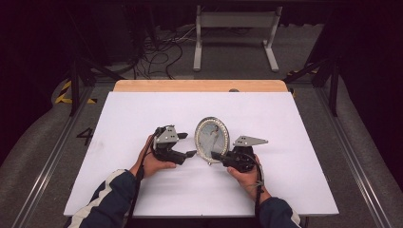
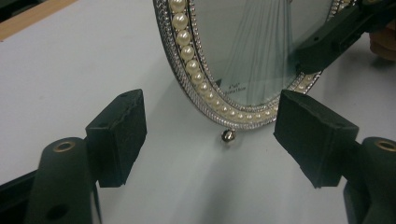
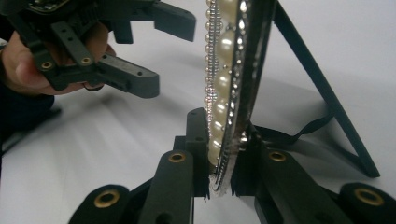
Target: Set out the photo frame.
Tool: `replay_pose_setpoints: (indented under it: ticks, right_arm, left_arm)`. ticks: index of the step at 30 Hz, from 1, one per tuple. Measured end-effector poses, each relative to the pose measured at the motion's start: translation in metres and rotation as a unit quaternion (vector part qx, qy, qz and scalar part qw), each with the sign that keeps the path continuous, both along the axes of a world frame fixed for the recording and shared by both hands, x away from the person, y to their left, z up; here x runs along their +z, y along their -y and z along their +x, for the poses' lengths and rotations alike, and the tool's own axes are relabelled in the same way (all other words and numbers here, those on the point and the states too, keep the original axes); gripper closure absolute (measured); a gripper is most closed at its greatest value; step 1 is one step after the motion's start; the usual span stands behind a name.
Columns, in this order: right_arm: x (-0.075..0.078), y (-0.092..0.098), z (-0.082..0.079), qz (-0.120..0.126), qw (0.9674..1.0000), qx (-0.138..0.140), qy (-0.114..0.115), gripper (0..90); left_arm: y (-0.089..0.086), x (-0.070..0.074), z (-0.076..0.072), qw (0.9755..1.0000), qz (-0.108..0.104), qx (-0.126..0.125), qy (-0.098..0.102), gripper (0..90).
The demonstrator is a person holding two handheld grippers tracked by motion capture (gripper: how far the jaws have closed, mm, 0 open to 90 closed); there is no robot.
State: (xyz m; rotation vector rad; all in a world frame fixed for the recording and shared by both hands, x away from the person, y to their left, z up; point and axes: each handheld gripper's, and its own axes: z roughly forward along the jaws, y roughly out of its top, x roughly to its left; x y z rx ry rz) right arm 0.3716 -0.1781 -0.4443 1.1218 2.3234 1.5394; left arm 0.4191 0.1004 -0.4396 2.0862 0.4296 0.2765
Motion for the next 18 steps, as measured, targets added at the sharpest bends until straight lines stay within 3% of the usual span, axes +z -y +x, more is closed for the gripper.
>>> replay_pose_setpoints:
  ticks: [1, 6, 10, 15, 18]
  right_arm:
    - [0.000, 0.000, 0.000, 0.001, 1.0000, 0.002, -0.001, 80.8]
    - [0.001, -0.001, 0.000, -0.004, 1.0000, 0.001, 0.003, 79.7]
    - [0.003, 0.000, -0.003, -0.008, 0.9999, -0.005, 0.010, 71.9]
    - [0.009, 0.005, -0.009, -0.017, 0.9993, -0.014, 0.029, 67.9]
    - [0.015, 0.008, -0.018, -0.035, 0.9980, -0.017, 0.050, 69.0]
  left_arm:
    - [0.003, -0.001, 0.002, 1.0000, -0.001, 0.001, 0.006, 25.8]
    - [0.014, -0.001, 0.012, 0.9999, -0.010, -0.003, -0.011, 24.3]
    - [0.020, -0.005, 0.019, 0.9998, -0.016, -0.003, -0.012, 24.5]
    - [0.025, -0.007, 0.023, 0.9996, -0.009, -0.010, -0.025, 23.5]
    - [0.026, -0.005, 0.024, 0.9992, -0.023, -0.016, -0.028, 24.8]
